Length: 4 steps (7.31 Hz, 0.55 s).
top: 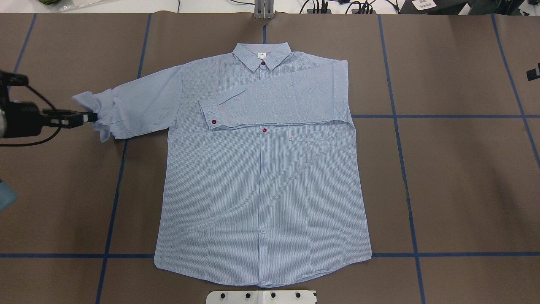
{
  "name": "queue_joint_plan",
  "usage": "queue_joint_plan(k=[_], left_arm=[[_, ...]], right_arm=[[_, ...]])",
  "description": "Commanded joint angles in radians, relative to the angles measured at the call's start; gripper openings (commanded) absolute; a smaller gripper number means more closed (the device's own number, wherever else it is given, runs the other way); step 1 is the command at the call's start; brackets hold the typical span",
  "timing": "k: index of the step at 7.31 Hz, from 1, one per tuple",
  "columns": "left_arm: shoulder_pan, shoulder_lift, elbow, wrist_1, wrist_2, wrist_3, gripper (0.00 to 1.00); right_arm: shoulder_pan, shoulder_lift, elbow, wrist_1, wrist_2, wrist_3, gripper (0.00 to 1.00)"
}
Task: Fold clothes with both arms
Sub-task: 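Fold the sleeve across the shirt front and release it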
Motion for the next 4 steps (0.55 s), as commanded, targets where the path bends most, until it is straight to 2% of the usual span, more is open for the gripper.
queue_joint_plan(k=[1, 2, 3, 4], left_arm=[[0.062, -0.245, 0.002, 0.234, -0.001, -0.070, 0.00], [0.100, -0.348, 0.001, 0.349, 0.007, -0.122, 0.00], [0.133, -0.412, 0.001, 0.407, 0.010, -0.159, 0.00], [0.185, -0.471, 0.004, 0.456, 0.071, -0.212, 0.00]], right_arm=[[0.000, -0.002, 0.000, 0.000, 0.002, 0.005, 1.00], [0.000, -0.002, -0.001, 0.000, 0.002, 0.005, 1.00], [0.000, -0.001, -0.003, 0.000, 0.002, 0.005, 1.00], [0.000, -0.001, -0.001, 0.000, 0.002, 0.005, 1.00]])
